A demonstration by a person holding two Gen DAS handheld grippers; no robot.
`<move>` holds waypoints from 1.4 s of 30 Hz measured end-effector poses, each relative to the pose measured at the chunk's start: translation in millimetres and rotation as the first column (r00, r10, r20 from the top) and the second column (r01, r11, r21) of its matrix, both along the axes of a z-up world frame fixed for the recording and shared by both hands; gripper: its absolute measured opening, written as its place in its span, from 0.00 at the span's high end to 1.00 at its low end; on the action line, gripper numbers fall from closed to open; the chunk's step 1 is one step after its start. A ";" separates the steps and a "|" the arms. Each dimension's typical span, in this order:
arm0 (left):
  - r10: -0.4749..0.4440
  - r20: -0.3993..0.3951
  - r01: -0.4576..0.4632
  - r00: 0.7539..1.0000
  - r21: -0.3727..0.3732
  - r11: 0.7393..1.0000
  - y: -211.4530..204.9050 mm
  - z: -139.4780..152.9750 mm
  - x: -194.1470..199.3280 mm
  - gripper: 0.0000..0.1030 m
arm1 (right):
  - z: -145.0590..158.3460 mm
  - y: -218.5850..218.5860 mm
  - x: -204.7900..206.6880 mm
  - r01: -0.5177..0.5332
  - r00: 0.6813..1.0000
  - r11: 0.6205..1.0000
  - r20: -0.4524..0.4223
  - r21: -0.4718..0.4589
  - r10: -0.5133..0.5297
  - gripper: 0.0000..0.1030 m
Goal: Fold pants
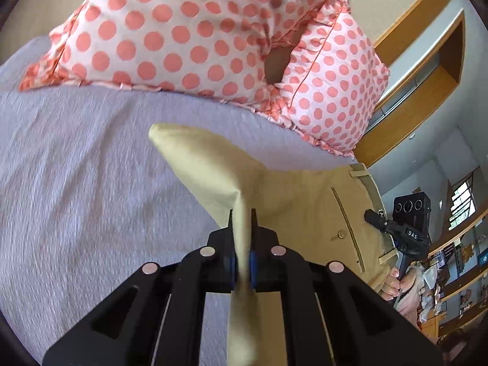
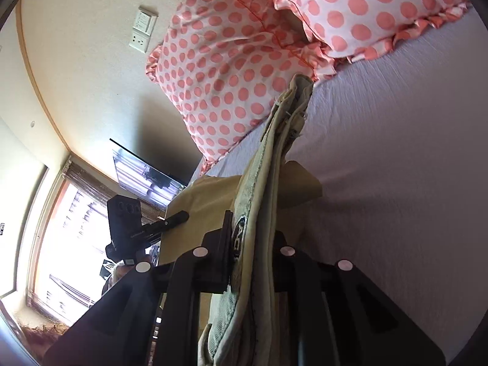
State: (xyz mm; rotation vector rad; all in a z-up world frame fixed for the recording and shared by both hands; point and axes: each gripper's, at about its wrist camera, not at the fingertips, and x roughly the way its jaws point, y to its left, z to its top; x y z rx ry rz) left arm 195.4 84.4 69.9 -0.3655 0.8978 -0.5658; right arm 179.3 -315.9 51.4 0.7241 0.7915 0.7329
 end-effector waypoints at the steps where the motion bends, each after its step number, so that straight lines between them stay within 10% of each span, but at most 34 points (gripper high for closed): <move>1: 0.008 0.029 -0.008 1.000 0.020 1.000 -4.5 8.5 7.7 0.95 | 5.4 -1.6 9.0 0.014 1.000 1.000 0.013 -0.007 -0.014 0.86; 7: 0.112 0.089 -0.120 0.990 0.085 0.989 -24.1 13.0 85.6 0.94 | 10.0 -19.1 71.0 0.154 0.988 0.987 0.031 -0.039 -0.153 0.87; 11: 0.181 0.051 -0.189 0.982 0.261 0.947 -36.5 -19.3 118.3 0.84 | -14.7 -20.7 89.4 0.239 0.958 0.938 -0.096 -0.252 -0.270 0.72; 16: 0.246 0.173 -0.284 0.954 0.246 0.927 -12.0 0.8 74.9 0.58 | 8.4 -31.4 44.0 0.323 0.946 0.909 0.059 -0.264 -0.319 0.50; 19: 0.193 0.204 -0.223 0.960 0.135 0.965 -11.2 19.7 38.7 0.44 | 23.1 -16.0 20.6 0.272 0.959 0.936 0.140 -0.222 -0.246 0.46; 22: 0.095 0.159 -0.117 0.983 0.139 0.983 -39.3 15.0 25.2 0.23 | 13.9 3.6 18.7 0.201 0.978 0.950 0.096 -0.239 -0.183 0.33; 26: 0.084 -0.038 -0.072 0.996 0.243 0.967 -68.0 -36.1 43.5 0.24 | -16.2 18.3 32.0 0.184 0.976 0.921 -0.046 -0.343 -0.213 0.18; 33: 0.149 0.132 -0.190 0.980 0.402 0.896 -77.3 -17.6 -40.1 0.02 | 7.0 57.9 -54.0 0.262 0.964 0.791 0.109 -0.552 -0.243 0.01; 42: 0.273 0.091 -0.281 0.958 0.497 0.821 -64.8 -51.9 -110.1 0.02 | -34.7 103.2 -85.9 0.269 0.956 0.615 0.130 -0.741 -0.263 0.01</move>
